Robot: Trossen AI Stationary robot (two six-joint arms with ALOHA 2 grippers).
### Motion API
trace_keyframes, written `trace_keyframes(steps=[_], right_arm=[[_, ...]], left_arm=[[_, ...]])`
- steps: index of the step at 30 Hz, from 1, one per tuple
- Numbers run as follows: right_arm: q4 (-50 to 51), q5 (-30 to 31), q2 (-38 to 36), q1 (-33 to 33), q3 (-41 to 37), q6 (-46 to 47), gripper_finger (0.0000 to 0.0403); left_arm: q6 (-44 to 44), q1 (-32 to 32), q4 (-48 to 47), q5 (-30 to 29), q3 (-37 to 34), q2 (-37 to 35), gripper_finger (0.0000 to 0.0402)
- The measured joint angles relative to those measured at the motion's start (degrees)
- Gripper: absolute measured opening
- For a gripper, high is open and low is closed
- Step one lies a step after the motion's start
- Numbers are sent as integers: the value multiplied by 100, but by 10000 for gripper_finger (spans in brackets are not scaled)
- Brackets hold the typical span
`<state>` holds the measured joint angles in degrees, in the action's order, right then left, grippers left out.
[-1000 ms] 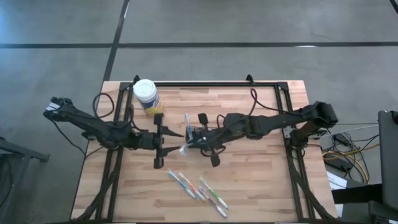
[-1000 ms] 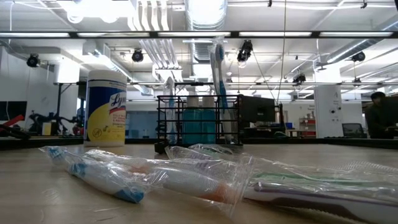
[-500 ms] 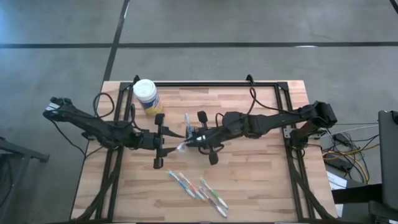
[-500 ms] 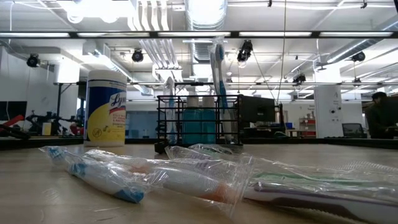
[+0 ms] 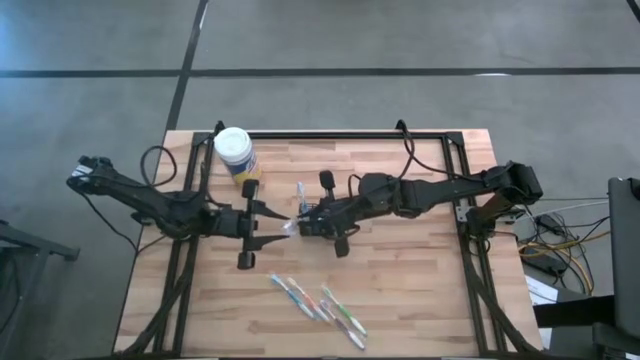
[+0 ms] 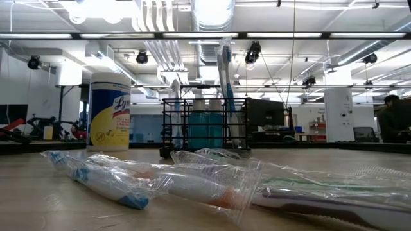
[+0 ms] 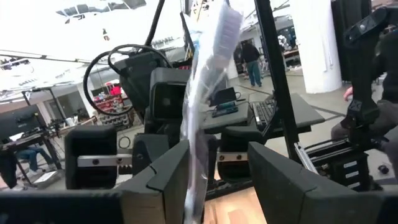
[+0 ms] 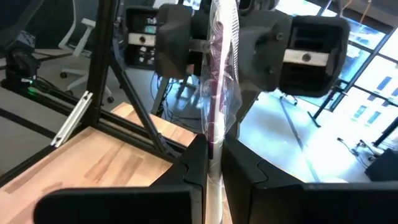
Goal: Pick & Place toothbrushing station
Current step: Put the right purple toothbrush into the wire organizer
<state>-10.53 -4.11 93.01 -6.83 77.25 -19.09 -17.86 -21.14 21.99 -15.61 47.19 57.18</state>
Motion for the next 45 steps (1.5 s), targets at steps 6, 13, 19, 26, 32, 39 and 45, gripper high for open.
trace_keyframes(steps=[6, 13, 19, 26, 32, 39, 45], right_arm=[[-61, -20, -2, -4, 0, 1, 23], [-161, -22, 87, 4, -4, 9, 23], [-183, -25, 81, 4, -17, 2, 23], [-199, -31, 146, 29, -2, 2, 23], [-198, -31, 138, 31, -2, 42, 23], [-180, -27, 136, 31, -4, 35, 27], [-17, -71, 80, 28, -11, 102, 81]], left_arm=[[6, 73, 105, -34, -7, 78, 168], [-8, 193, 318, -29, -14, 202, 168], [-156, 204, 307, -3, -21, 204, 165], [-160, 307, 308, 71, 45, 291, 140], [-357, 329, 287, 134, 47, 293, 73], [-492, 328, 274, 145, 54, 293, 23], [-577, 329, 189, 164, 36, 106, 23]])
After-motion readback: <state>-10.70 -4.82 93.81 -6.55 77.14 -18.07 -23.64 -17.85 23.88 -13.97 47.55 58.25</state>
